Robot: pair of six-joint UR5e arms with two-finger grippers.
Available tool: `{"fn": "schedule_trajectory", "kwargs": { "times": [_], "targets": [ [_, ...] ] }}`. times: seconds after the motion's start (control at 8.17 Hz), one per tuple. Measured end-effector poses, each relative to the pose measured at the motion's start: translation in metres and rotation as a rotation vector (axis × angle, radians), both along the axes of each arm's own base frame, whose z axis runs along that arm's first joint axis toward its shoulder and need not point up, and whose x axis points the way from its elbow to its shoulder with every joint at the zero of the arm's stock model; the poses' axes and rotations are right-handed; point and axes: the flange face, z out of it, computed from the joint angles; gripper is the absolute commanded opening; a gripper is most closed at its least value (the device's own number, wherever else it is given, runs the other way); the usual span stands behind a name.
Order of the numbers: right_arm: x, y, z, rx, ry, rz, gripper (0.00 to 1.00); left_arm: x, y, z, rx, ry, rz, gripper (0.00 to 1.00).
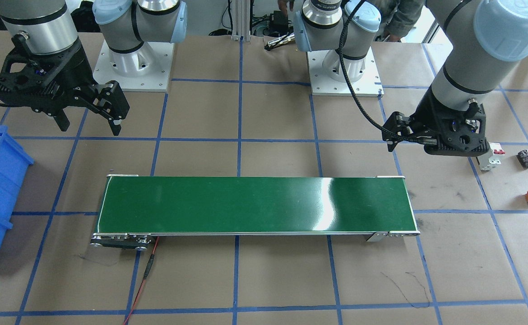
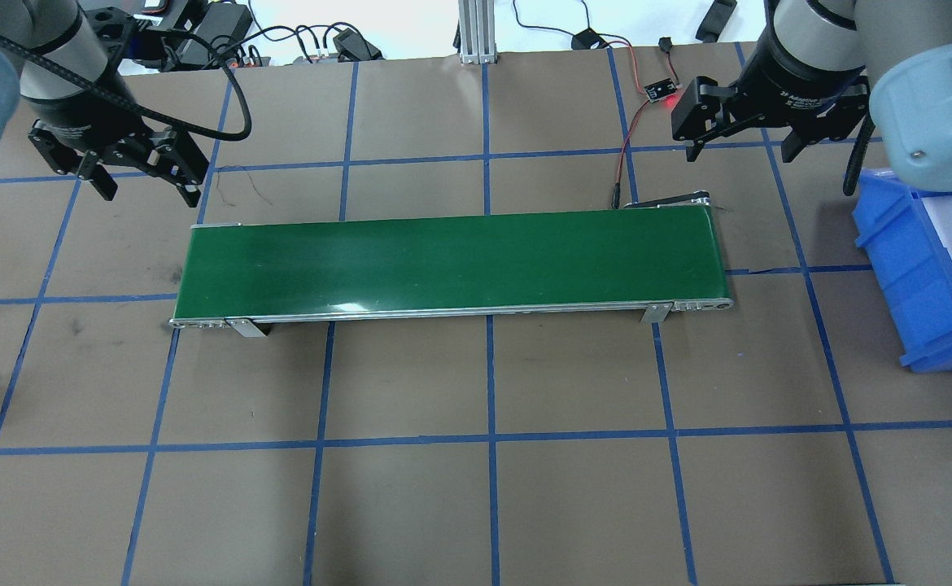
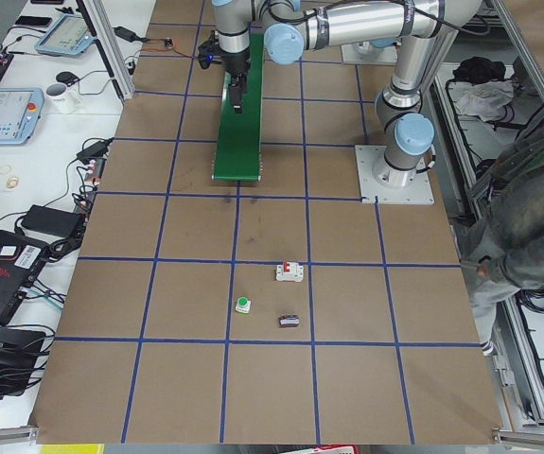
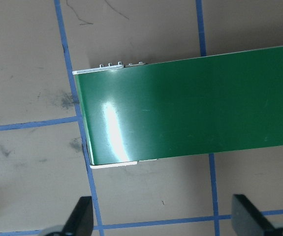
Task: Move capacitor from left to right
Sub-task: 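Move the left gripper away from the conveyor toward the capacitor area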
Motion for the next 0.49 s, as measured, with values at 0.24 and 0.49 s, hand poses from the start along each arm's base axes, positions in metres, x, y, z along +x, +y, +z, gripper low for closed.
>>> {"fn": "schedule_trajectory", "kwargs": {
  "times": [0.24, 0.49],
  "targets": [
    [0.000, 0.000, 0.000, 0.002, 0.002, -0.001, 1.00, 0.042, 0.001, 0.001, 0.007, -0.027, 0.077, 1.00],
    [0.000, 0.000, -0.002, 0.006, -0.001, 0.003, 1.00, 0.109, 0.007, -0.002, 0.018, -0.024, 0.199, 1.00]
  ]
}}
